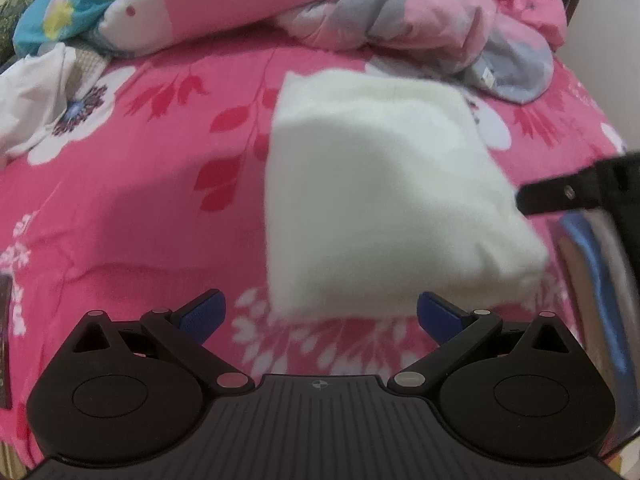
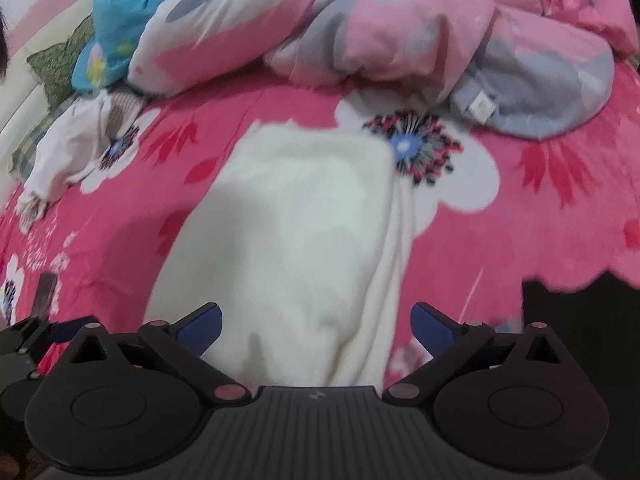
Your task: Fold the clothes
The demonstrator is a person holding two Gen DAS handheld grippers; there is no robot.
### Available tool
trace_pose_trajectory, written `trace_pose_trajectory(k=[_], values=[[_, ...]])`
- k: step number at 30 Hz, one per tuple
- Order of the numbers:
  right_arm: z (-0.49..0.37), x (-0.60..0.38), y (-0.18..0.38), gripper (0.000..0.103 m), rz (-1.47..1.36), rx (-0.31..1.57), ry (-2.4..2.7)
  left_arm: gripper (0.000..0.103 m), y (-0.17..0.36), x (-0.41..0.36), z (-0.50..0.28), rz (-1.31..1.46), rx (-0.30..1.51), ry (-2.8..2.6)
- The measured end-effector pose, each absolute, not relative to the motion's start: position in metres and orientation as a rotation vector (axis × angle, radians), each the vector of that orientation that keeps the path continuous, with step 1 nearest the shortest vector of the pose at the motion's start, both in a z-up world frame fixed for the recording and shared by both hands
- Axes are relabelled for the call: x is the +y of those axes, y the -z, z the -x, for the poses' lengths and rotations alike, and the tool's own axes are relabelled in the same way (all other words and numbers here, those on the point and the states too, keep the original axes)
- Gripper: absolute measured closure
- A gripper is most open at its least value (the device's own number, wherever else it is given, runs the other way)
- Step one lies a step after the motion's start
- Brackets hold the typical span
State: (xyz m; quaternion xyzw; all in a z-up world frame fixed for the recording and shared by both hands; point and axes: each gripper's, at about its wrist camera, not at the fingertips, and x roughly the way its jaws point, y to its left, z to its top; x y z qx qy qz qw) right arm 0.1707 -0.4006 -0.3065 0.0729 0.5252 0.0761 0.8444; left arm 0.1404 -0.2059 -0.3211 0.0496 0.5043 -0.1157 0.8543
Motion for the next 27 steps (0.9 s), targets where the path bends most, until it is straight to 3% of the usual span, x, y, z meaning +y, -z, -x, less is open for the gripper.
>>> trace_pose_trajectory(k=[12,15,16,24,27], values=[[-0.144,-0.377,0.327,0.005,0.06,1.172,-0.18,0.005,0.354,-0.198,-0.142,-0.277,0.98,0.144],[-0.141,-0.375,0.325,0.015,0.101,1.164,-0.154,0.003,0.359,-0.184,-0.149,-0.255,0.988,0.12],[-0.141,-0.375,0.325,0.023,0.117,1.17,-0.136,0.003,0.36,-0.18,-0.15,-0.235,0.994,0.124],[-0.139,-0.366,0.312,0.04,0.12,1.17,-0.089,0.007,0.332,-0.164,-0.14,-0.138,1.018,0.256],[-0.135,-0.358,0.305,0.053,0.115,1.164,-0.117,0.009,0.325,-0.172,-0.147,-0.117,0.978,0.326]])
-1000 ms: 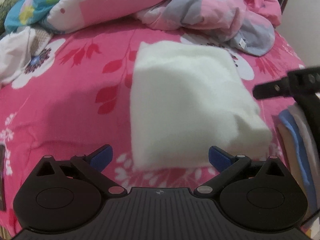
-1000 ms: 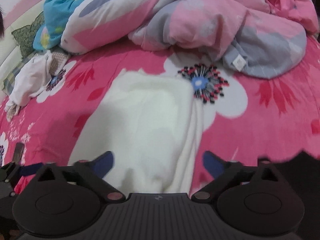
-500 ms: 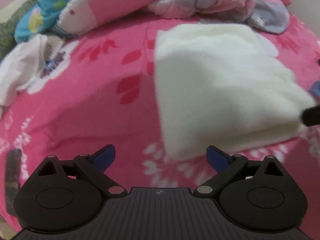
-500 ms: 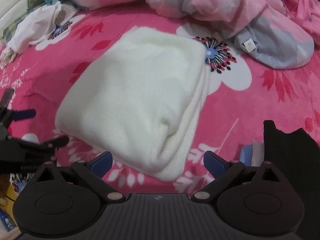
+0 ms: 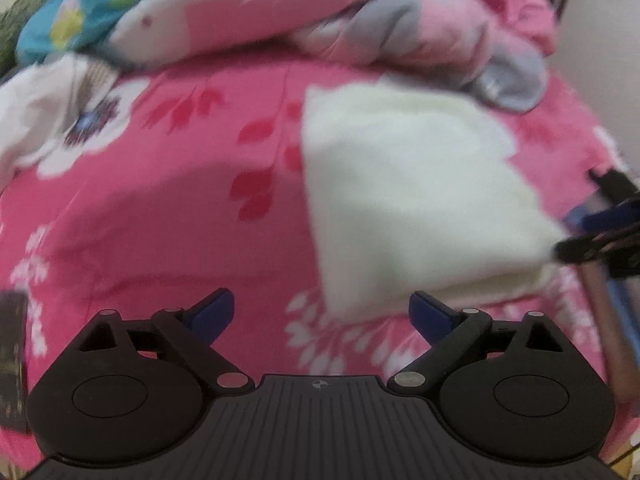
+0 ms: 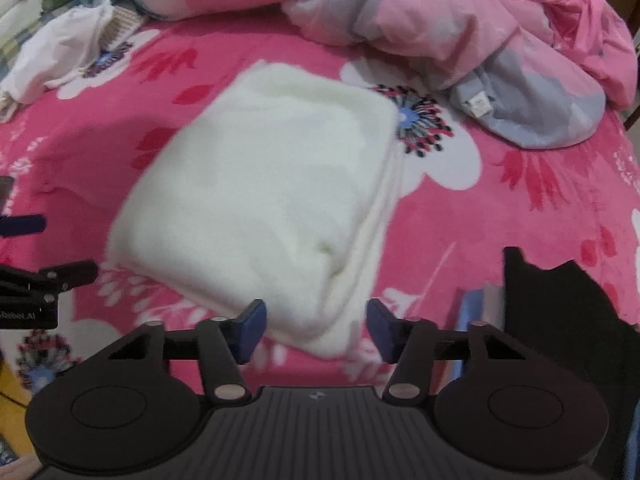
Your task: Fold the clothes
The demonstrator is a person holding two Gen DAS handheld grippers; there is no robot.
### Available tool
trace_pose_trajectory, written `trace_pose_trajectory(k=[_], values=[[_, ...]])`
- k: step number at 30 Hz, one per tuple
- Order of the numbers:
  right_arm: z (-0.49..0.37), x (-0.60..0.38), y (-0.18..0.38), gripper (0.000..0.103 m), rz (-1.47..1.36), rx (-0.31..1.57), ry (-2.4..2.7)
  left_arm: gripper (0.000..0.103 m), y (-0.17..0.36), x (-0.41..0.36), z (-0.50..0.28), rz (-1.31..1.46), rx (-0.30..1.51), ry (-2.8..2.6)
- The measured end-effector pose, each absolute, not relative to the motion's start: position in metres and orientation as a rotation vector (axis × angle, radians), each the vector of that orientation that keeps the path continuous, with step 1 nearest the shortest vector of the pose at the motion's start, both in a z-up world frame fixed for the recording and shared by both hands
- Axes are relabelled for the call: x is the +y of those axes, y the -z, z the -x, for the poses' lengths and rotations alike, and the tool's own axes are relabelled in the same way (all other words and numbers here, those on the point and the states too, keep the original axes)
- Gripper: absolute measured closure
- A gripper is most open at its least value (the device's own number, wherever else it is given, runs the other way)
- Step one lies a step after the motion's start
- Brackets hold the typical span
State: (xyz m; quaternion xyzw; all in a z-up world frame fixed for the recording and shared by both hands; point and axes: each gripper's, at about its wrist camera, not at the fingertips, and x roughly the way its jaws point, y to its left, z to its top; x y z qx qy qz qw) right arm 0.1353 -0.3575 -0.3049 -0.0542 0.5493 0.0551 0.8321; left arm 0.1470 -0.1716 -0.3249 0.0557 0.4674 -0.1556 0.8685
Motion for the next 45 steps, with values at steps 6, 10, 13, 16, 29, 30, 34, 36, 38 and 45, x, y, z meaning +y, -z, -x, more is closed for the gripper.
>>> trace_pose_trajectory(k=[6,10,13,16,29,30,34,36,38,45], values=[[-0.143,-0.34,0.293,0.073,0.18,1.089,-0.188,0.04,0.311,-0.186,-0.16,-0.074,0.896,0.463],[-0.152,-0.337,0.33,0.076,0.332,1.158,-0.192,0.047,0.332,-0.203,-0.169,-0.126,0.921,0.532],[-0.156,-0.36,0.356,0.076,0.25,1.262,-0.174,0.046,0.339,-0.207,-0.168,-0.162,0.912,0.551],[-0.164,-0.355,0.331,0.076,0.24,1.216,-0.174,0.045,0.34,-0.201,-0.168,-0.148,0.922,0.557],[-0.172,-0.353,0.338,0.079,0.423,1.141,-0.217,0.038,0.342,-0.202,-0.165,-0.167,0.911,0.568],[-0.174,-0.351,0.327,0.079,0.387,1.118,-0.211,0.038,0.343,-0.201,-0.166,-0.158,0.916,0.565],[-0.193,-0.342,0.322,0.079,0.368,1.051,-0.247,0.037,0.342,-0.199,-0.168,-0.148,0.923,0.565],[-0.203,-0.339,0.328,0.08,0.373,1.027,-0.267,0.036,0.342,-0.199,-0.168,-0.154,0.923,0.57],[-0.213,-0.361,0.357,0.081,0.328,1.102,-0.196,0.034,0.343,-0.198,-0.168,-0.152,0.928,0.573],[-0.232,-0.365,0.326,0.079,0.255,1.047,-0.132,0.03,0.347,-0.193,-0.17,-0.137,0.966,0.567]])
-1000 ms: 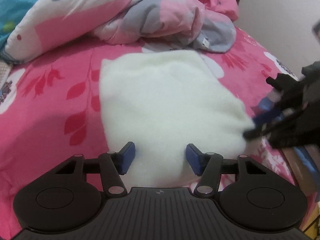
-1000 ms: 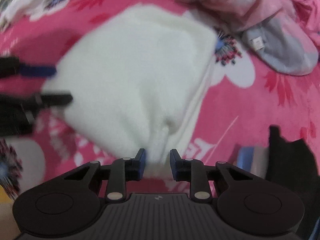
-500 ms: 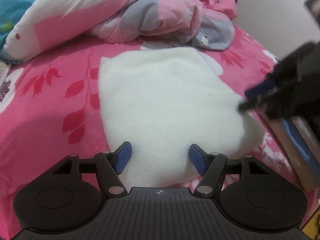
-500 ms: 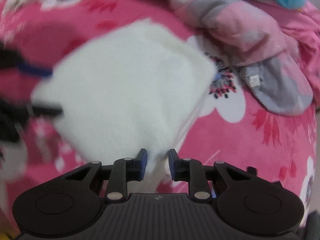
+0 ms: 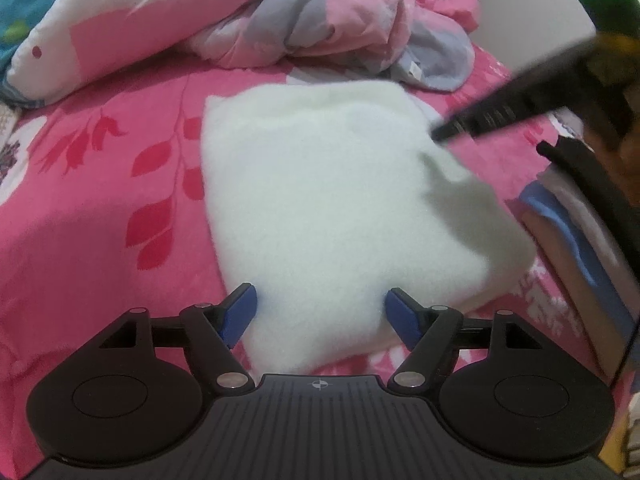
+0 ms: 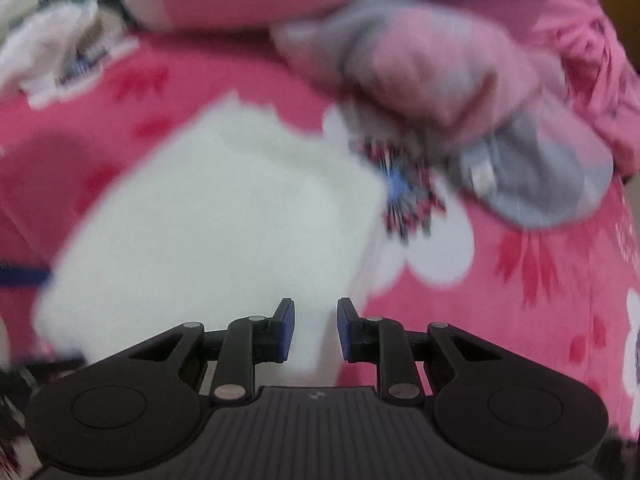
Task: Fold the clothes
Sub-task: 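Smooth the sweater top with the right gripper while the left gripper holds its edge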
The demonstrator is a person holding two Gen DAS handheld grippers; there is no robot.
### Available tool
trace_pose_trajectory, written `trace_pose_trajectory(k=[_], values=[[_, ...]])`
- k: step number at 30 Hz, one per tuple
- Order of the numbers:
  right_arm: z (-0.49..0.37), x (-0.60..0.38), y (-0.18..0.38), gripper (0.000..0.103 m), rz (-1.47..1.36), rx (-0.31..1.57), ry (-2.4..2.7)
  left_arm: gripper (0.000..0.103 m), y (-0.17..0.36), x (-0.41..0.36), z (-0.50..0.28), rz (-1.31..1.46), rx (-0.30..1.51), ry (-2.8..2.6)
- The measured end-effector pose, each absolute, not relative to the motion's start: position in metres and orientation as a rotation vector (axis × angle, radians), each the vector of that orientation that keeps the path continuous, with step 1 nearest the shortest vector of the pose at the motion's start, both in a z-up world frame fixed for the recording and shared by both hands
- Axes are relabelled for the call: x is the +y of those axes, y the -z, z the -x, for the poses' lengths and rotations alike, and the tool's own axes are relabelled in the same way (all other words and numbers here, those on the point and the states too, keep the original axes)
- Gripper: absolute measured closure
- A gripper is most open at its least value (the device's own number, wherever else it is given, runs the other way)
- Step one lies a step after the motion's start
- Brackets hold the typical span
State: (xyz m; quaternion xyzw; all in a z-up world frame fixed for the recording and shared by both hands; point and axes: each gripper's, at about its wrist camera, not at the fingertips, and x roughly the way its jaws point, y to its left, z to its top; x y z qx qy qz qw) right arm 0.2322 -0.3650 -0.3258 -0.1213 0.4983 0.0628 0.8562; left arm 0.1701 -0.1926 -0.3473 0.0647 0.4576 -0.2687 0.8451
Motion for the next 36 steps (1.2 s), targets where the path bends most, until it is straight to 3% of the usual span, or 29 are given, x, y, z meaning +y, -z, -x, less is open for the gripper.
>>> trace_pose_trajectory(k=[9,14,20,36], values=[[-0.286,-0.377,0.366,0.081,0.238,1.033,-0.098,0.028,0.348,-0.19,-0.171,-0.114,0.977,0.57],[-0.281,-0.363,0.336,0.08,0.258,0.974,-0.098,0.028,0.348,-0.186,-0.173,-0.093,0.988,0.573],[-0.315,-0.387,0.377,0.078,0.191,1.002,-0.037,0.028,0.349,-0.187,-0.173,-0.102,0.981,0.587],[-0.341,-0.385,0.381,0.073,0.15,1.015,-0.02,0.027,0.352,-0.183,-0.174,-0.075,0.995,0.588]])
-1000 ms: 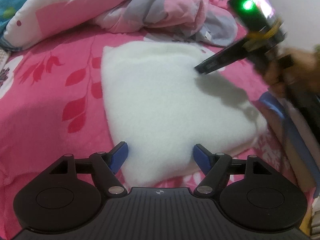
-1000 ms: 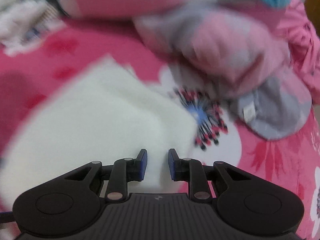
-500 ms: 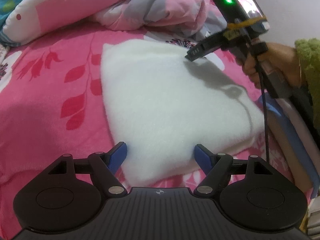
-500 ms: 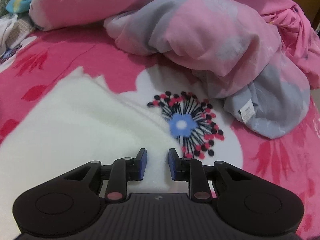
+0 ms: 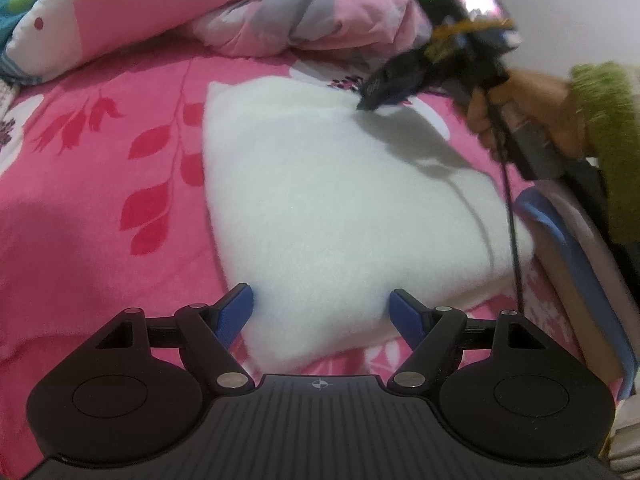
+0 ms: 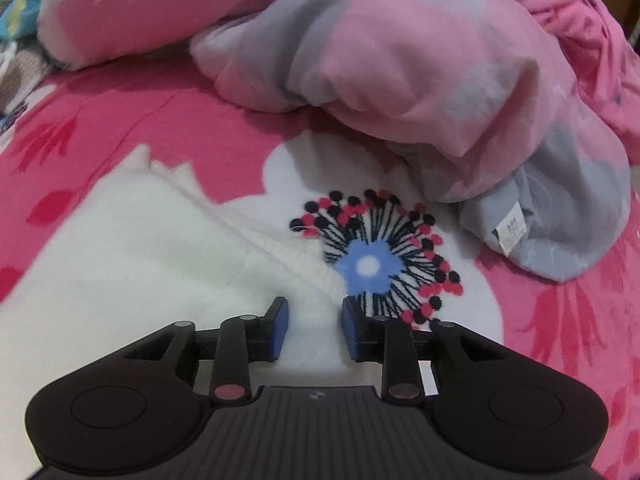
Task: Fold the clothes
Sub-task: 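Smooth the sweater top with the right gripper while the left gripper holds its edge, then press the folded cream sweater flat with the right gripper tip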
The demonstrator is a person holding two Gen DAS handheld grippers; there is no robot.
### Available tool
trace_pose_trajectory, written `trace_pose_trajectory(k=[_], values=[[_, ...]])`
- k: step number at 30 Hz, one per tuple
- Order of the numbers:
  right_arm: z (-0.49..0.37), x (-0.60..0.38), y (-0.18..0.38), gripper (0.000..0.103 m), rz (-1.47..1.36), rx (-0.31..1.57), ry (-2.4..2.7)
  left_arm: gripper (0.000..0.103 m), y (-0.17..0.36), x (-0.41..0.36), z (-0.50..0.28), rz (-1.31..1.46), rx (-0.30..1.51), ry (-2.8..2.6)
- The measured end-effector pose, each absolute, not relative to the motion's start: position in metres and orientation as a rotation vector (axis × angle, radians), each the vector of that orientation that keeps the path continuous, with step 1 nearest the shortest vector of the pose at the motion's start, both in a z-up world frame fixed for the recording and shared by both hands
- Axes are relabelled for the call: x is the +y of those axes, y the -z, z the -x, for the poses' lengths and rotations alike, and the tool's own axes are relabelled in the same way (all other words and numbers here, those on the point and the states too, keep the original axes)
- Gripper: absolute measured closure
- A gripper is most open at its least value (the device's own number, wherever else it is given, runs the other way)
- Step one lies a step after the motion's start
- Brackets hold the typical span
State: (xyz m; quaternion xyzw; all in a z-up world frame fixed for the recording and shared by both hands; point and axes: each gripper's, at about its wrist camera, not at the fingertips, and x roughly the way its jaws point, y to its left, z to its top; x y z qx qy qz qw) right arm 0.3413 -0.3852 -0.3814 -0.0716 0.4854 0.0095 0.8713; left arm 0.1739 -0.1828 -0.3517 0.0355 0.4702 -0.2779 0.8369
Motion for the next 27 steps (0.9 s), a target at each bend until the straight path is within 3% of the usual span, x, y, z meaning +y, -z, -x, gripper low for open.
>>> trace_pose_trajectory(k=[4,8,10,19,25,27], values=[[-0.325,-0.362,0.344,0.073,0.206,0.891,-0.119,0.027,0.352,-0.181,-0.174,-0.068,0.996,0.593],[-0.333,-0.332,0.345,0.074,0.198,0.84,-0.267,0.027,0.352,-0.181,-0.175,-0.066,0.999,0.595],[-0.347,-0.32,0.369,0.074,0.202,0.877,-0.277,0.027,0.352,-0.18,-0.174,-0.074,0.994,0.602],[-0.339,-0.333,0.363,0.074,0.208,0.899,-0.221,0.027,0.354,-0.177,-0.177,-0.053,1.006,0.603],[-0.291,-0.367,0.32,0.074,0.143,0.894,-0.183,0.026,0.356,-0.177,-0.177,-0.041,1.006,0.599],[-0.285,-0.37,0.338,0.074,0.165,0.969,-0.171,0.026,0.357,-0.178,-0.177,-0.05,1.005,0.604]])
